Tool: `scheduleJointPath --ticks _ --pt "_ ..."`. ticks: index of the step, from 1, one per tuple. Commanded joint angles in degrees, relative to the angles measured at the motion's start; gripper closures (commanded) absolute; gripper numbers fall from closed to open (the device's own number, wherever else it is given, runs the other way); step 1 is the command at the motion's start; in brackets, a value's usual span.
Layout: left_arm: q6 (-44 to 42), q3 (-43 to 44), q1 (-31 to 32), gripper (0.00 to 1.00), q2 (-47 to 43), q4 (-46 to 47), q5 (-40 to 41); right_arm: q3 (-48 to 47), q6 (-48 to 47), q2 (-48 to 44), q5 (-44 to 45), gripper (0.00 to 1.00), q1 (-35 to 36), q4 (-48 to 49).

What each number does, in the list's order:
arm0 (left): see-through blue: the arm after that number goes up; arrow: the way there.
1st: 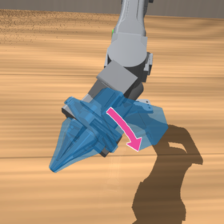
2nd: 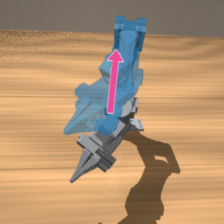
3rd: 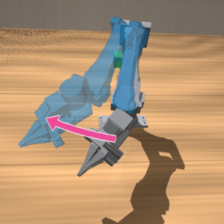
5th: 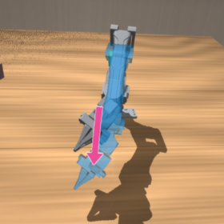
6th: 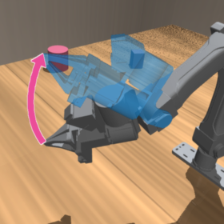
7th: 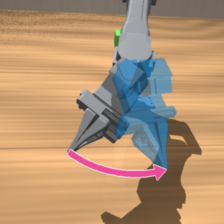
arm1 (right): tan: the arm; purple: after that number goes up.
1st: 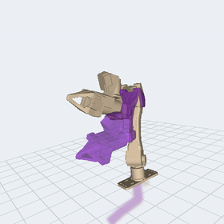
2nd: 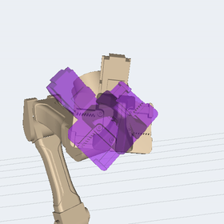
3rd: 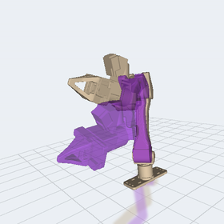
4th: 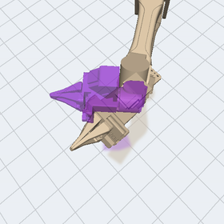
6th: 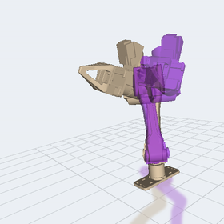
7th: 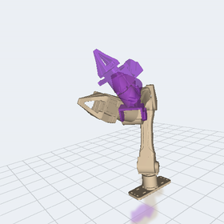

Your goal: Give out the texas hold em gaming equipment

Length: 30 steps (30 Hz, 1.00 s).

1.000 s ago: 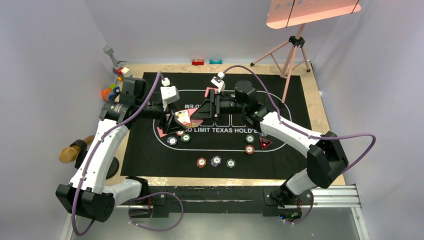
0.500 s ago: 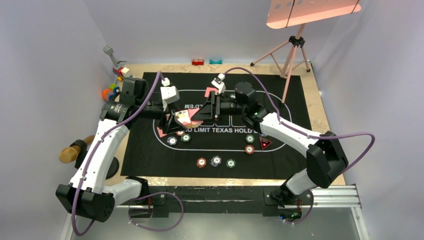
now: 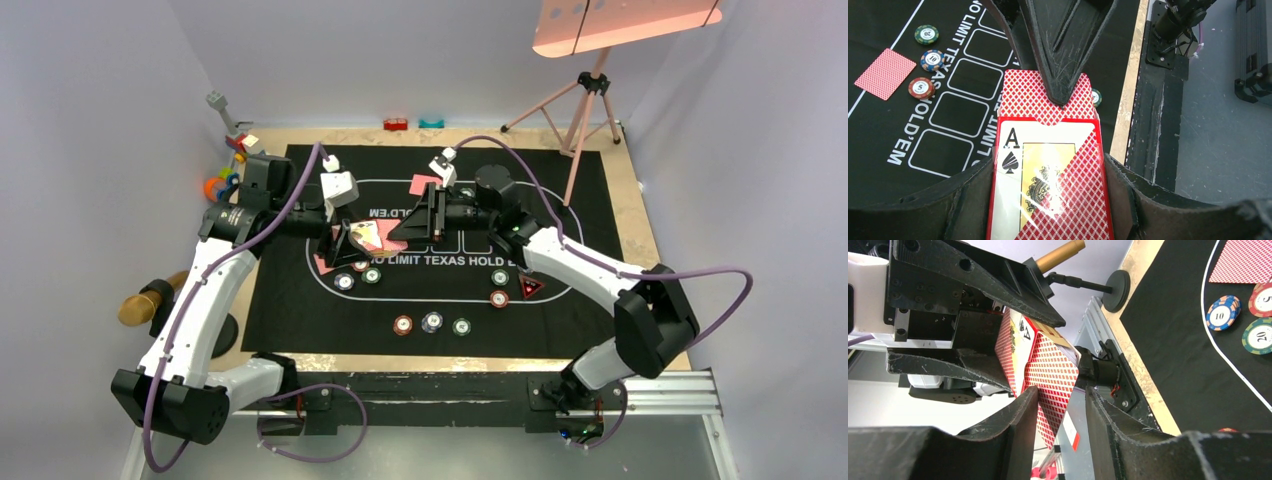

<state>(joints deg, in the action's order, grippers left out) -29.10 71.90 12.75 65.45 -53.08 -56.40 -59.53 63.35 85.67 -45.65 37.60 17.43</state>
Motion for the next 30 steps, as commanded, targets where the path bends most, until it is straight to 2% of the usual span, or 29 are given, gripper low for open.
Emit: scheduleJointPath --ticks 1,15,18,21,25,28,30 --pt "0.6 3.5 -0.4 1.0 -1.7 2.9 -4.5 1.2 -0.2 -3.0 0.1 0.6 -1.1 0.8" --pt "0.8 3.4 -0.4 1.0 -1.7 3.0 -4.5 3.1 -0.6 -7.0 -0.7 0.68 -4.7 -0.9" --pt "0.9 3.3 -0.4 1.0 -1.7 3.2 -4.4 3.2 -0.7 -8.2 -0.9 0.75 -5.5 -1.5" --pt "1.3 2.7 -0.4 1.0 -1.7 3.6 -4.5 3.1 -0.6 -9.5 -1.0 0.88 -6.2 -1.9" --pt "1.1 2.3 -0.4 1.0 -1.6 3.8 -4.2 3.1 -0.4 -10.2 -1.3 0.99 -6.8 -2.3" --pt "1.2 2.2 -0.4 1.0 -1.6 3.8 -4.1 3.3 -0.3 -10.2 -1.5 0.99 -7.1 -2.3" --pt "1.2 2.3 -0.4 1.0 -1.7 3.8 -4.2 3.3 -0.7 -10.0 -1.7 0.91 -7.1 -2.8"
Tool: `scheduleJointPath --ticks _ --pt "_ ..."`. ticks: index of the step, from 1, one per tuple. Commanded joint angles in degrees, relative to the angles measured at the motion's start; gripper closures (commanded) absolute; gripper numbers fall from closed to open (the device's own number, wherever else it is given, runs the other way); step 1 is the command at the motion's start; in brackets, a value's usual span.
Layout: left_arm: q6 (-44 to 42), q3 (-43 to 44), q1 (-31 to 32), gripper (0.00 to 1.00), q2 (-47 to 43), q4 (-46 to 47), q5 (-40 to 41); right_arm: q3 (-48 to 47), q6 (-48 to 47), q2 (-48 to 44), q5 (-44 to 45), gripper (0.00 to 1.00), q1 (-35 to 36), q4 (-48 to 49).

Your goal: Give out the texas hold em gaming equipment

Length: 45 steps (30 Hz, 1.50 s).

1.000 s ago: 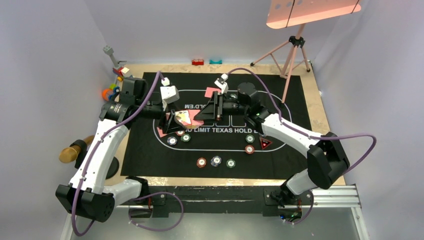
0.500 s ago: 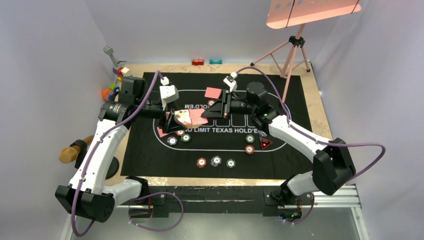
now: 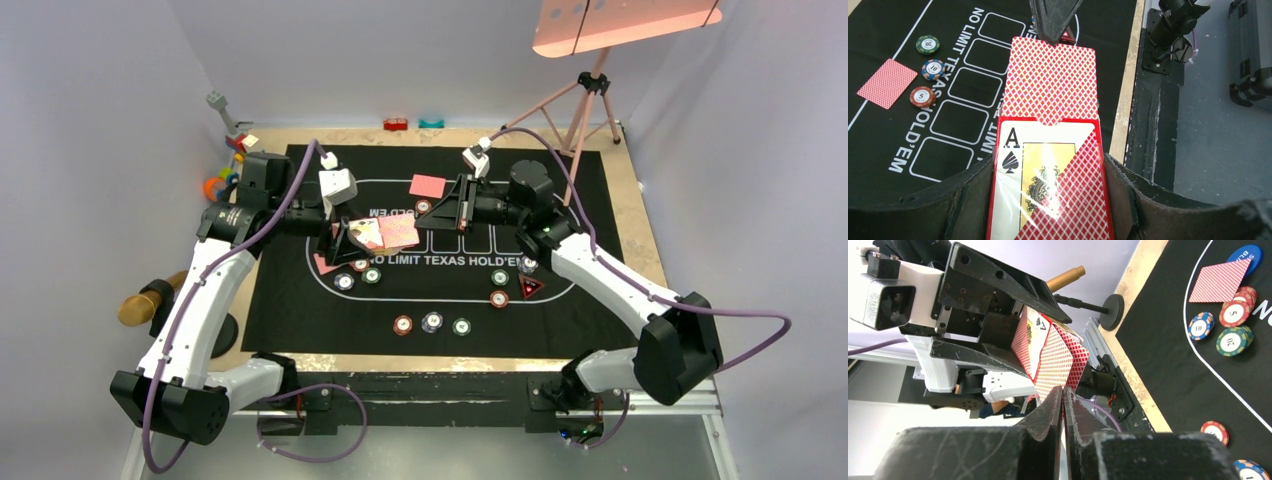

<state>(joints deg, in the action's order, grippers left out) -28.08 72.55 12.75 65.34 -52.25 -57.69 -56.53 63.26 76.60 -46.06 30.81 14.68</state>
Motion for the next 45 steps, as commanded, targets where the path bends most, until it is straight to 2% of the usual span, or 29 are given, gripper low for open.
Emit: scheduleJointPath --ticks 1,3,6,8,13,18,25,40,45 --pt "0.1 1.7 -0.4 1.0 -1.6 3.0 -2.9 0.3 -0.8 -0.7 -1.2 0.85 -0.2 -0.2" --pt "0.2 1.8 -0.4 1.0 -1.6 3.0 -2.8 0.4 -1.2 -0.4 -0.9 0.73 -0.3 -0.8" --pt "0.7 1.8 -0.4 1.0 -1.5 3.4 -3.1 0.4 -0.9 0.2 -0.5 0.45 -0.1 -0.4" --pt "1.1 1.7 -0.4 1.0 -1.4 3.8 -3.2 0.4 -0.2 0.4 -0.6 0.31 0.1 0.7" --pt "3.4 0.7 -0.4 1.0 -1.5 5.8 -3.3 -1.4 0.1 1.2 -0.2 0.22 1.9 0.9" --pt "5.9 0.1 -0.4 1.0 -1.5 7.7 -3.5 -4.4 1.1 4.1 0.3 0.22 5.1 1.6" --pt "4.9 0.7 -0.4 1.0 -0.8 6.2 -1.7 -5.0 2.5 3.8 1.3 0.34 6.1 3.5" --pt "7.3 -1.9 -0.5 1.0 -2.5 8.9 -2.8 -3.0 -2.9 -1.4 0.7 0.36 4.2 -6.6" --pt "7.3 -1.9 -0.4 1.0 -2.7 8.8 -3.2 -1.4 -3.4 -3.7 0.8 0.48 2.7 -8.1"
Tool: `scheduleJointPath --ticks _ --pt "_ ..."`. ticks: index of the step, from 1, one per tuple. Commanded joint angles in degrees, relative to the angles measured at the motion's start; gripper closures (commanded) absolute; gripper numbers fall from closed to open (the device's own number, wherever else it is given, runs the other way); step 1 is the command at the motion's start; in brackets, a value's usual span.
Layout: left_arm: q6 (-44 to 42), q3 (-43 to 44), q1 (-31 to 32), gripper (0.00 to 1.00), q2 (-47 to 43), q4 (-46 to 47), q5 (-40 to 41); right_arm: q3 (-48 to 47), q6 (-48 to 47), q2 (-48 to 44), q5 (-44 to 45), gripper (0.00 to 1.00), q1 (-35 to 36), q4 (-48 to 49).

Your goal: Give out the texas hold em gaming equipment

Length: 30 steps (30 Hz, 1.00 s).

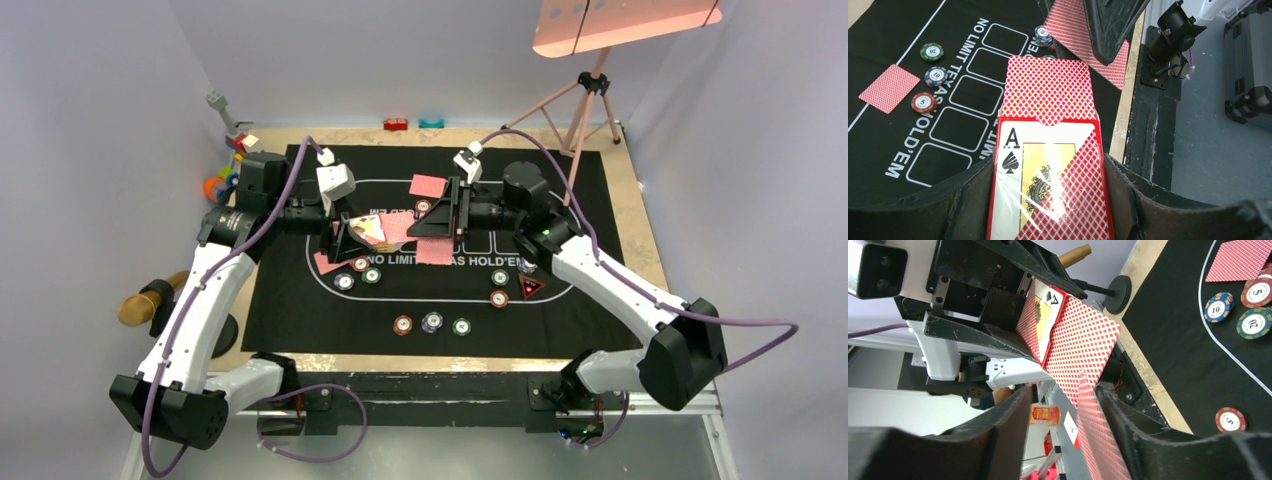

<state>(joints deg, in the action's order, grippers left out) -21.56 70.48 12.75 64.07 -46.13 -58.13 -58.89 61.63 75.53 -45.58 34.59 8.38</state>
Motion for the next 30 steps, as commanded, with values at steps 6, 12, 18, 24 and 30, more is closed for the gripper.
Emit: scheduleJointPath --ticks 6,12,18,24,30 --pt "1.9 0.6 -0.4 1.0 -1.4 3.5 -3.3 1.4 -2.0 -3.3 -0.1 0.72 -1.6 -2.8" --pt "2.0 0.5 -0.5 1.0 -1.5 3.5 -3.3 1.9 -3.6 -4.0 0.1 0.96 -2.3 -5.7" --pt "1.6 0.1 -0.8 1.0 -1.8 3.5 -2.8 3.9 -10.7 -4.3 2.7 0.94 -4.8 -13.8" --pt "1.6 0.5 -1.2 1.0 -1.8 3.6 -2.8 7.1 -10.1 -4.8 1.8 0.9 -6.0 -11.3" --pt "2.0 0.2 -1.2 1.0 -1.7 4.0 -3.4 5.2 -8.9 -5.9 1.0 0.86 -6.0 -9.6"
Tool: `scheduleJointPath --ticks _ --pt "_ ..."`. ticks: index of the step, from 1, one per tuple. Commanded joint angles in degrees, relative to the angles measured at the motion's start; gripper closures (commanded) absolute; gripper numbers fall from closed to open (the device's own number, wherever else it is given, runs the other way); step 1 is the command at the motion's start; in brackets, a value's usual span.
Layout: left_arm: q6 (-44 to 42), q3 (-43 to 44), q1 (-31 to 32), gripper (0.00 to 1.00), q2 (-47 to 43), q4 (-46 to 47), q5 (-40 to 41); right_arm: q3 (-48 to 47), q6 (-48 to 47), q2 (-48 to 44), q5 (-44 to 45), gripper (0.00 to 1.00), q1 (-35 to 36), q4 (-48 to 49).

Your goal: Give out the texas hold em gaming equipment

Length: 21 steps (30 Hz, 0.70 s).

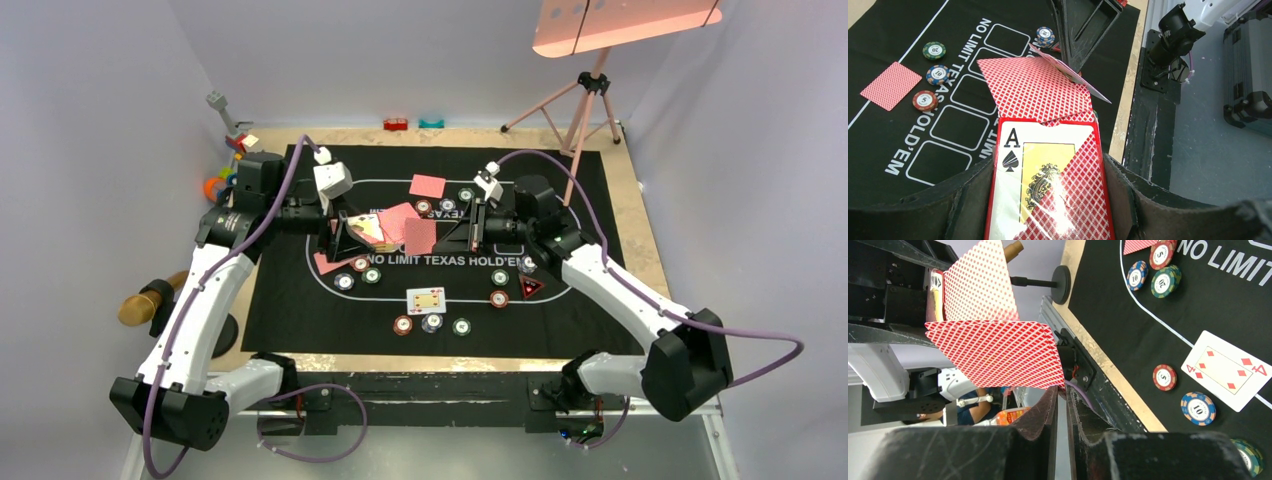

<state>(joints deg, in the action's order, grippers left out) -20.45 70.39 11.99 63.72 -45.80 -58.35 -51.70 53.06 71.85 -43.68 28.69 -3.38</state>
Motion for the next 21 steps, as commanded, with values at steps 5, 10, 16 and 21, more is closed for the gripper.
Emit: scheduleJointPath --ticks 5,10,16,21 --pt "1.3 -0.3 -0.4 1.0 -1.7 4.2 -3.6 -3.4 0.2 -2.8 -1.3 0.9 -0.1 2.7" --pt "1.0 -0.5 -0.5 1.0 -2.1 3.9 -3.0 -3.1 2.3 -4.9 -1.7 0.99 -0.1 3.8" --pt "1.5 -1.8 -0.5 1.0 -2.5 4.6 -3.4 -3.4 7.6 -7.3 -3.4 1.0 -0.3 9.2" --pt "2.4 -1.9 -0.6 1.0 -2.9 5.3 -4.4 -5.3 9.3 -7.4 -4.3 1.0 -0.4 10.5"
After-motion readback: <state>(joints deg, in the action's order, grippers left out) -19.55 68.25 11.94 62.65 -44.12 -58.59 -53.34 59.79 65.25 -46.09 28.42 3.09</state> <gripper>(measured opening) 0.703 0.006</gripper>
